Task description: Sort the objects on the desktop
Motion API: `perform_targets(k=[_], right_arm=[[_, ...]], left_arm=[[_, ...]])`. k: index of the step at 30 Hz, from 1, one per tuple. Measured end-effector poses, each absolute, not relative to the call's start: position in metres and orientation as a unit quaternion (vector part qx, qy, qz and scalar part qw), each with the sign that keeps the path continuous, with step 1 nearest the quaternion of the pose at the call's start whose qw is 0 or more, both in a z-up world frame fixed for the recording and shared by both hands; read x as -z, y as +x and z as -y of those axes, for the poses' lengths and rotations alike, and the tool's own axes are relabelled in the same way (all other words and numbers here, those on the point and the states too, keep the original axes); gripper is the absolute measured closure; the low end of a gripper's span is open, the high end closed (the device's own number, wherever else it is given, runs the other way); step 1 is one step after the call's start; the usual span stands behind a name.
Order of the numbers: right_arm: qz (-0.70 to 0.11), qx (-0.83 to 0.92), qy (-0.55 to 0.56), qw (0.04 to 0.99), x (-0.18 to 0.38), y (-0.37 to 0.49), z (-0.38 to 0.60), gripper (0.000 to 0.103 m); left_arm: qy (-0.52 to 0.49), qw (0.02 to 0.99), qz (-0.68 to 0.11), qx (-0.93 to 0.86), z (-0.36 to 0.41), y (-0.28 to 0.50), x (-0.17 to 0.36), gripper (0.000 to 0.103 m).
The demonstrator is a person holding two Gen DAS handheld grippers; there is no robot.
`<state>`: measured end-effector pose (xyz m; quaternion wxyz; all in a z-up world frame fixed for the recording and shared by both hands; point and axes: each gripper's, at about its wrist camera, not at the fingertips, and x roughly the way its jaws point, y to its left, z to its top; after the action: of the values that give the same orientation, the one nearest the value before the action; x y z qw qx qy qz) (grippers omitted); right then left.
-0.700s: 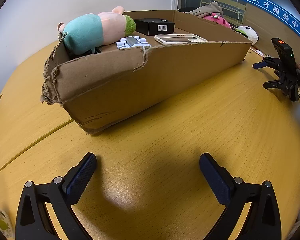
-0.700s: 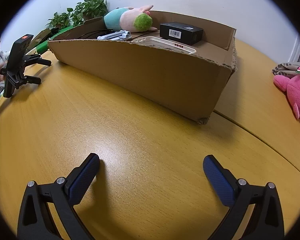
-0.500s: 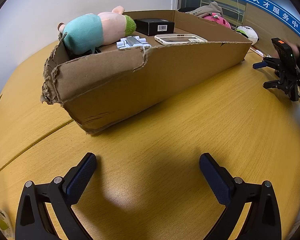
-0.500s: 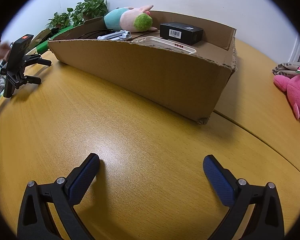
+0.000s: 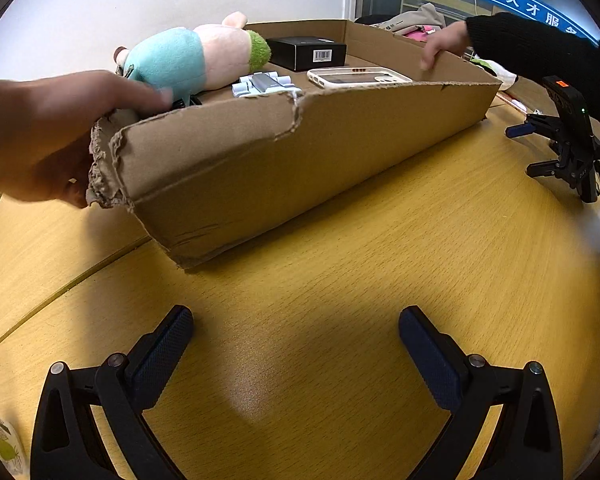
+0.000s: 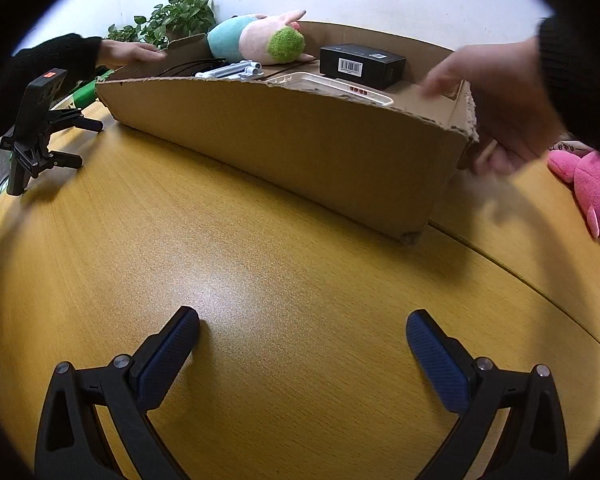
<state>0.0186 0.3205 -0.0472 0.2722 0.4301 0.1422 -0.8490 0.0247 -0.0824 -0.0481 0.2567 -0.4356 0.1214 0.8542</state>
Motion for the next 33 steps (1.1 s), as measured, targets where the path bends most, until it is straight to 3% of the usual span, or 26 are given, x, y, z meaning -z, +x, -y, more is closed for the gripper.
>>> perform_targets(k=[33], right_arm=[[-0.142, 0.849, 0.431, 0.272, 0.0501, 0.0188, -0.3195, 0.0]], left_arm=[[-0.435, 0.254, -0.12, -0.855, 0.0888, 0.0307, 0.0472, 0.0]])
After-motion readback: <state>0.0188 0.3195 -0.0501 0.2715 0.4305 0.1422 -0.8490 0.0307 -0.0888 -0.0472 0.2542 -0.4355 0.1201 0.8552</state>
